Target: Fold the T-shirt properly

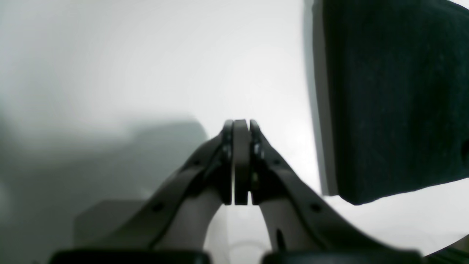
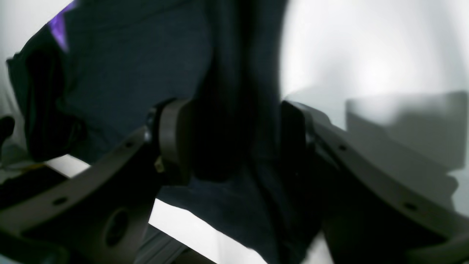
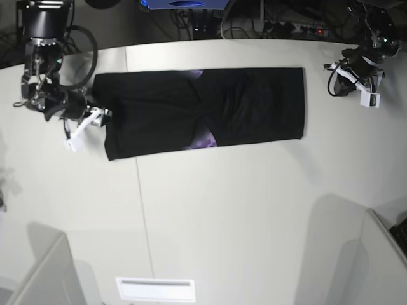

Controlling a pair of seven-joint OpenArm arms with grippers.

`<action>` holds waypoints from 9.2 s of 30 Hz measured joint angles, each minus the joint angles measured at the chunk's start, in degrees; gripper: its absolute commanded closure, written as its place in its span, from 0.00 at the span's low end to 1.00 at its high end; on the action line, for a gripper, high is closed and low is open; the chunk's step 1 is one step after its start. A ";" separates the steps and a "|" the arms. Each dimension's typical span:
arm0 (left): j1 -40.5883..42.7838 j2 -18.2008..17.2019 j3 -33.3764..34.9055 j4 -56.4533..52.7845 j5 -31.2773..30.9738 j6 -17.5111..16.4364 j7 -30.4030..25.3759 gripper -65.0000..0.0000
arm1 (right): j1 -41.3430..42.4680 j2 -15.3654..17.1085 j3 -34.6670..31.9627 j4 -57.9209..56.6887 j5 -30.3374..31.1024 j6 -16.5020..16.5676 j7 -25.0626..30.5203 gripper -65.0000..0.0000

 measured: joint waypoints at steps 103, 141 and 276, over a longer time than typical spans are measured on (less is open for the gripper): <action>-2.73 -0.76 21.94 -0.72 -0.46 8.00 -0.87 1.00 | 14.25 -13.38 -55.47 20.87 -0.85 -49.09 14.69 1.00; 0.15 -0.44 11.65 -0.72 -0.46 7.80 0.20 1.00 | 14.73 -16.98 -60.41 12.94 -10.05 -34.93 15.06 1.00; -9.20 5.64 15.52 -7.69 -4.35 3.54 3.78 1.00 | -14.47 -2.29 -12.76 28.17 6.62 -17.35 13.86 1.00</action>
